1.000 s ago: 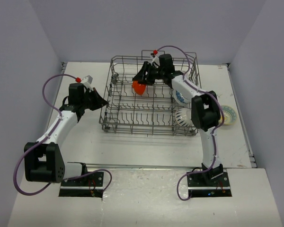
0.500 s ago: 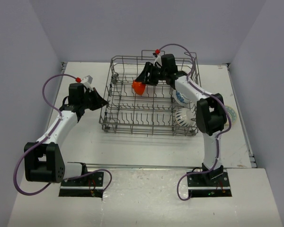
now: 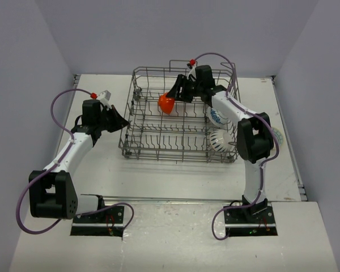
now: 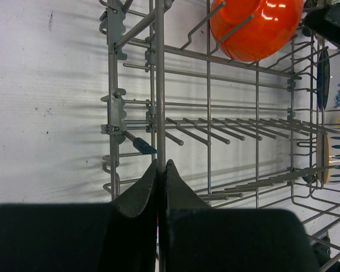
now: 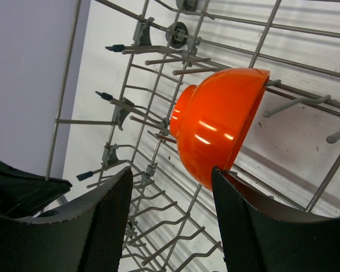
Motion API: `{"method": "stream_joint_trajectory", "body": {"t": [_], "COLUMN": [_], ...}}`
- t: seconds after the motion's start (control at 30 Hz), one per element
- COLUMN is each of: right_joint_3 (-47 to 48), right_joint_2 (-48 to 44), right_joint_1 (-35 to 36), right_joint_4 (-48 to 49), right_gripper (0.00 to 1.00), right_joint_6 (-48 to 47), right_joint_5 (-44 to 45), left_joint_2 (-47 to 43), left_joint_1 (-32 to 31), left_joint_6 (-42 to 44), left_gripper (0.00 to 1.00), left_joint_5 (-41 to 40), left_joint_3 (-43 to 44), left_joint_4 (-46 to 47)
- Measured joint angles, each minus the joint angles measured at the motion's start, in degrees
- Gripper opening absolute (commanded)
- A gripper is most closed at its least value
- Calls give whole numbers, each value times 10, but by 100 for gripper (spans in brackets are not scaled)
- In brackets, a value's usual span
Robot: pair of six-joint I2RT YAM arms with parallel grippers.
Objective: Unload the bowls from the dish rack
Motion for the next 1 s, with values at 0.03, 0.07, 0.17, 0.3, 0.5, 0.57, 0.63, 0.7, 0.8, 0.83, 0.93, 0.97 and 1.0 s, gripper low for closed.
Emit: {"method": "stream_joint_trajectory", "body": {"t": [0.03, 0.07, 0.17, 0.3, 0.5, 0.57, 0.63, 0.7, 0.8, 0.83, 0.93, 0.97, 1.0], "right_joint_3": [-3, -4, -4, -4, -4, -4, -4, -6, -10, -10, -13, -14, -16], "right_joint_2": [2, 5, 10, 12, 16, 16, 14, 11, 3, 2, -1, -1, -1], "right_joint_1": [0, 0, 0, -1, 0, 0, 0, 0, -2, -3, -10, -13, -17], "right_joint_4": [0, 0, 0, 3, 16, 17, 17, 17, 11, 9, 5, 2, -1], "right_gripper": [58, 58, 58, 58, 58, 58, 58, 58, 59, 59, 59, 59, 59], "right_joint_6": [-1, -2, -1, -1, 1, 1, -1, -3, -9, -11, -16, -17, -17], "right_joint_5": [3, 7, 6, 4, 0, 2, 4, 9, 28, 35, 48, 49, 50], "left_joint_2": [0, 0, 0, 0, 0, 0, 0, 0, 0, 0, 0, 0, 0], "left_joint_1": [0, 0, 0, 0, 0, 0, 0, 0, 0, 0, 0, 0, 0], "left_joint_6": [0, 0, 0, 0, 0, 0, 0, 0, 0, 0, 0, 0, 0], "left_gripper": [0, 0, 0, 0, 0, 0, 0, 0, 0, 0, 0, 0, 0], "left_joint_5": [0, 0, 0, 0, 0, 0, 0, 0, 0, 0, 0, 0, 0], "left_joint_3": [0, 0, 0, 0, 0, 0, 0, 0, 0, 0, 0, 0, 0], "left_joint_4": [0, 0, 0, 0, 0, 0, 0, 0, 0, 0, 1, 1, 1]}}
